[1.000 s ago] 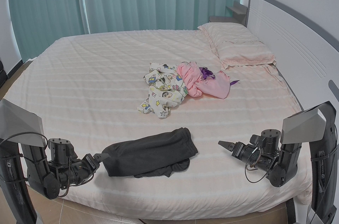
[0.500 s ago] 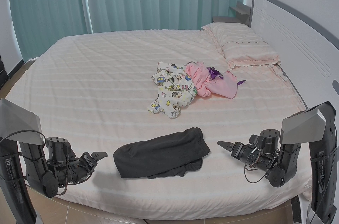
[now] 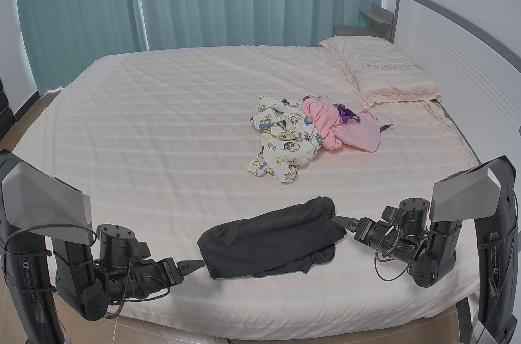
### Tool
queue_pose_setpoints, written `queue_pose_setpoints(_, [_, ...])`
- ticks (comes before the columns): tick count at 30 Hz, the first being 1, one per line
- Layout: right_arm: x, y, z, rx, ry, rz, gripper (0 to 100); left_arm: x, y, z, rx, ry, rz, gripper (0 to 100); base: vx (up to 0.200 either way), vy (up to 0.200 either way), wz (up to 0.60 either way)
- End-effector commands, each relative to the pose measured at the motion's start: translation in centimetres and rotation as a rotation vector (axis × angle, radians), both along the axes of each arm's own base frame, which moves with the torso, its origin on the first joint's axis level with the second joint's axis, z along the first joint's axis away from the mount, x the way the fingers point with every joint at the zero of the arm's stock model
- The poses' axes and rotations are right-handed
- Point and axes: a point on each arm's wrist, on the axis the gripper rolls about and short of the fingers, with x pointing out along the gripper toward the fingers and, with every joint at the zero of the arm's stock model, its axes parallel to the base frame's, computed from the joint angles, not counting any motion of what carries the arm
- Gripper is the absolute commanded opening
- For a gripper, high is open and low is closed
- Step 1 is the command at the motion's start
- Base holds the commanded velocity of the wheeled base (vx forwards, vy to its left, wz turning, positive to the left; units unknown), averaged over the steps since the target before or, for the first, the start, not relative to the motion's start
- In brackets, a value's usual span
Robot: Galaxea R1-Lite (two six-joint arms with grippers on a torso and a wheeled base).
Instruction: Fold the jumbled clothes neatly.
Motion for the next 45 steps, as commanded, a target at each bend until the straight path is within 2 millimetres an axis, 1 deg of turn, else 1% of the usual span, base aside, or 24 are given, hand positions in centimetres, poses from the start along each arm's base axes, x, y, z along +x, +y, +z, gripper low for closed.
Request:
queue_pose_setpoints(1, [0.1,0.0,0.1,0.004,-0.012,0.001,100,0.0,-1.0,-2.0,0.071,-0.018,-0.128,100,0.000,0.000,0.00])
queue_pose_setpoints(3, [0.1,0.0,0.0,0.003,-0.011,0.001,100,0.1,-1.2,-2.2,0.082,-0.037,-0.153,100,0.000,0.000,0.00])
queue_pose_setpoints(5, [0.1,0.0,0.0,0.003,-0.011,0.001,100,0.1,-2.4,-2.8,0.108,-0.069,-0.232,100,0.000,0.000,0.00])
queue_pose_setpoints(9, [0.1,0.0,0.0,0.004,-0.011,0.002,100,0.2,-3.7,-3.7,0.130,-0.086,-0.298,100,0.000,0.000,0.00])
queue_pose_setpoints(11, [0.1,0.0,0.0,0.003,-0.011,0.001,100,0.5,-4.2,-3.9,0.129,-0.098,-0.314,100,0.000,0.000,0.00])
queue_pose_setpoints(15, [0.0,0.0,-0.1,0.003,-0.008,0.002,100,1.9,-5.1,-4.2,0.118,-0.144,-0.319,100,0.000,0.000,0.00])
queue_pose_setpoints(20, [0.0,0.0,-0.2,0.002,-0.004,0.007,100,2.6,-5.5,-4.3,0.112,-0.168,-0.320,100,0.000,0.000,0.00])
queue_pose_setpoints(21, [0.0,0.0,-0.2,0.002,-0.004,0.007,100,2.5,-5.5,-4.3,0.112,-0.167,-0.320,0,0.000,0.000,0.00])
queue_pose_setpoints(25, [-0.2,0.1,-0.4,0.003,0.008,0.023,100,1.9,-5.3,-4.5,0.119,-0.143,-0.325,0,0.000,0.000,0.00])
queue_pose_setpoints(29, [-0.4,0.4,-0.8,0.000,0.016,0.061,100,1.8,-5.3,-4.4,0.117,-0.139,-0.322,0,0.000,0.000,0.00])
queue_pose_setpoints(33, [-0.9,1.6,-2.1,-0.045,0.024,0.149,100,1.0,-4.8,-4.0,0.107,-0.134,-0.310,0,0.000,0.000,0.00])
queue_pose_setpoints(36, [-0.2,2.7,-2.4,-0.044,-0.006,0.173,100,0.6,-4.6,-3.3,0.078,-0.139,-0.289,0,0.000,0.000,0.00])
queue_pose_setpoints(37, [-0.2,2.7,-2.4,-0.044,-0.006,0.173,100,0.6,-4.6,-3.3,0.078,-0.139,-0.289,0,0.000,0.000,0.00])
queue_pose_setpoints(38, [0.3,2.9,-2.5,-0.039,-0.021,0.172,100,0.3,-4.5,-2.6,0.064,-0.142,-0.279,0,0.000,0.000,0.00])
queue_pose_setpoints(42, [0.7,2.7,-2.4,-0.034,-0.033,0.164,100,-0.1,-4.3,-1.9,0.052,-0.141,-0.270,0,0.000,0.000,0.00])
queue_pose_setpoints(45, [0.9,2.6,-2.2,-0.028,-0.040,0.157,100,-0.1,-4.3,-2.0,0.054,-0.136,-0.272,0,0.000,0.000,0.00])
